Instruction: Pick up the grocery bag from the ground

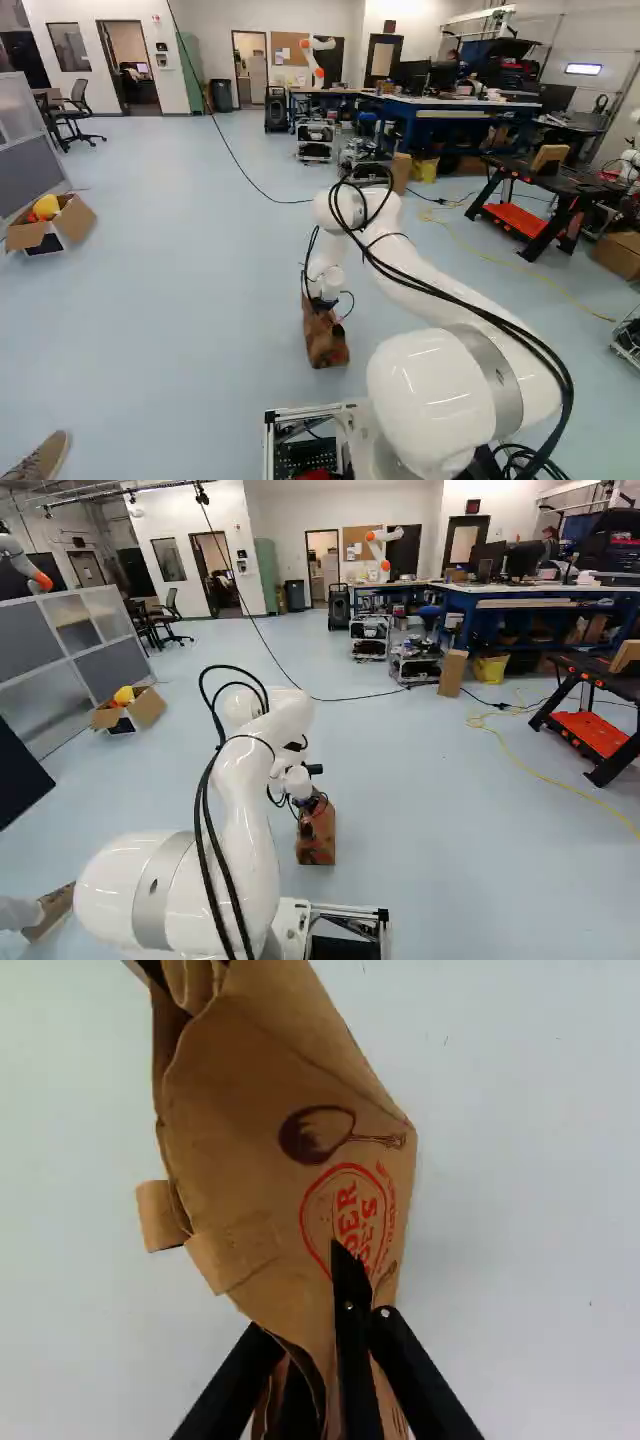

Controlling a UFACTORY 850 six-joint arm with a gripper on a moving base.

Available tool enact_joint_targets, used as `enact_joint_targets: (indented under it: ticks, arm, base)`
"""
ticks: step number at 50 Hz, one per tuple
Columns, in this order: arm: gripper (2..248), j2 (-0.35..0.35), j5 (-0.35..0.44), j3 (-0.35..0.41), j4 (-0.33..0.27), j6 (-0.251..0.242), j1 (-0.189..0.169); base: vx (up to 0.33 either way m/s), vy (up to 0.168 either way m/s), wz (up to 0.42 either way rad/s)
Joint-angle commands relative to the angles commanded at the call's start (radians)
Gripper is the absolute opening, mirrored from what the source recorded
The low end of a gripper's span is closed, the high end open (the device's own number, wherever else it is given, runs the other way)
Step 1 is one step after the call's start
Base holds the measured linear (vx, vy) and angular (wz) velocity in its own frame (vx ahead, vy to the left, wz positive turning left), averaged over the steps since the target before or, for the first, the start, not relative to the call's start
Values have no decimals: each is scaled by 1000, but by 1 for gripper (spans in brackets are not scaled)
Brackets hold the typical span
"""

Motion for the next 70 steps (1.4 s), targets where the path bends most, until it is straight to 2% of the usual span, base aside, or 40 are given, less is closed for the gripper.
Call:
enact_joint_targets:
  ticks: [27,70]
  arm:
    - [21,8,0,7,0,0,0]
    - [21,294,0,261,0,0,0]
  base:
    - [0,0,0]
    - [0,0,0]
